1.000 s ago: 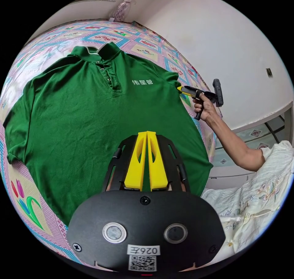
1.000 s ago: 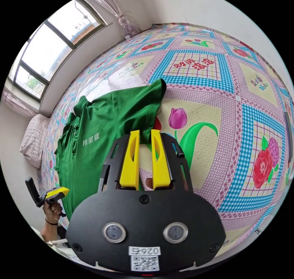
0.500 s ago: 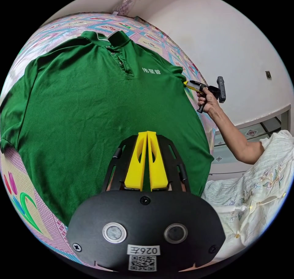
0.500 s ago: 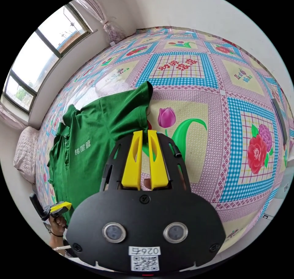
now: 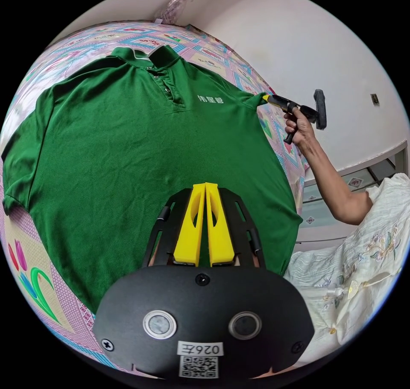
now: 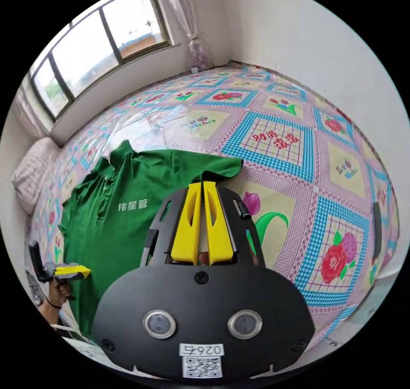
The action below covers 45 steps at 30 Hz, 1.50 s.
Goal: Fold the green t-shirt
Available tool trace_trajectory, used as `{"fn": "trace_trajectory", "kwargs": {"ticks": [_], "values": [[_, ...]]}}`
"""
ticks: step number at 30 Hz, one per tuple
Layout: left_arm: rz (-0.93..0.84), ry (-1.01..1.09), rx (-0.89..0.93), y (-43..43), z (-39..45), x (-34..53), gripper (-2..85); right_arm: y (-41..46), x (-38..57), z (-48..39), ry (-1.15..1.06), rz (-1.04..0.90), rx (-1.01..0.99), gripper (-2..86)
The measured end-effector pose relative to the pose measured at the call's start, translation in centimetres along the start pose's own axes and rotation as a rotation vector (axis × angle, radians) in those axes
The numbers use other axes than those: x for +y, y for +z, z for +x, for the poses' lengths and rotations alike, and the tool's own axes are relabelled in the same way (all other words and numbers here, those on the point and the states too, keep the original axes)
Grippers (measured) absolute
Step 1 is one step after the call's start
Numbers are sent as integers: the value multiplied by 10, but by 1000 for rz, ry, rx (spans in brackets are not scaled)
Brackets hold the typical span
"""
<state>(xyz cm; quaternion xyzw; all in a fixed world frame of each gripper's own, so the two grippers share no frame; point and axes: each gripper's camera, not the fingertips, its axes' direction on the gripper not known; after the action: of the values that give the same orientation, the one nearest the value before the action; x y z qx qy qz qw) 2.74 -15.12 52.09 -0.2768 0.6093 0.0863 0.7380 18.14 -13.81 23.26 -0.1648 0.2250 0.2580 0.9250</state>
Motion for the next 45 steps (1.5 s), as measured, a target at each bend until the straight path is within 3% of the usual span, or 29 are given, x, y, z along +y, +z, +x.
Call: {"fn": "trace_trajectory", "kwargs": {"ticks": [8, 11, 16, 21, 25, 27, 29, 32, 37, 45], "values": [[12, -9, 28, -4, -10, -6, -9, 25, 60, -223, -919, 12, 436, -16], [21, -23, 49, -5, -16, -6, -9, 47, 101, -260, -1149, 8, 515, -16], [21, -34, 60, -8, -21, -8, -10, 66, 127, -263, -1286, 85, 695, -13], [13, -28, 71, -10, -25, -10, -10, 48, 126, -243, -1293, 130, 677, 15], [15, -33, 74, -12, -27, -9, -10, 22, 109, -213, -1195, 36, 450, 29], [15, -34, 70, -13, -27, -9, -10, 1, 86, -188, -1025, 17, 277, 17], [12, -30, 64, -15, -27, -8, -10, -20, 41, -131, -644, 1, -13, 3], [9, -29, 65, -16, -28, -7, -10, -2, 0, -50, -303, -54, -320, 26], [0, -11, 47, -18, -26, -5, -10, 43, -29, 11, -176, -88, -357, 39], [0, -8, 51, -21, -27, 2, -9, 82, -48, 53, -196, -152, -289, 44]]}}
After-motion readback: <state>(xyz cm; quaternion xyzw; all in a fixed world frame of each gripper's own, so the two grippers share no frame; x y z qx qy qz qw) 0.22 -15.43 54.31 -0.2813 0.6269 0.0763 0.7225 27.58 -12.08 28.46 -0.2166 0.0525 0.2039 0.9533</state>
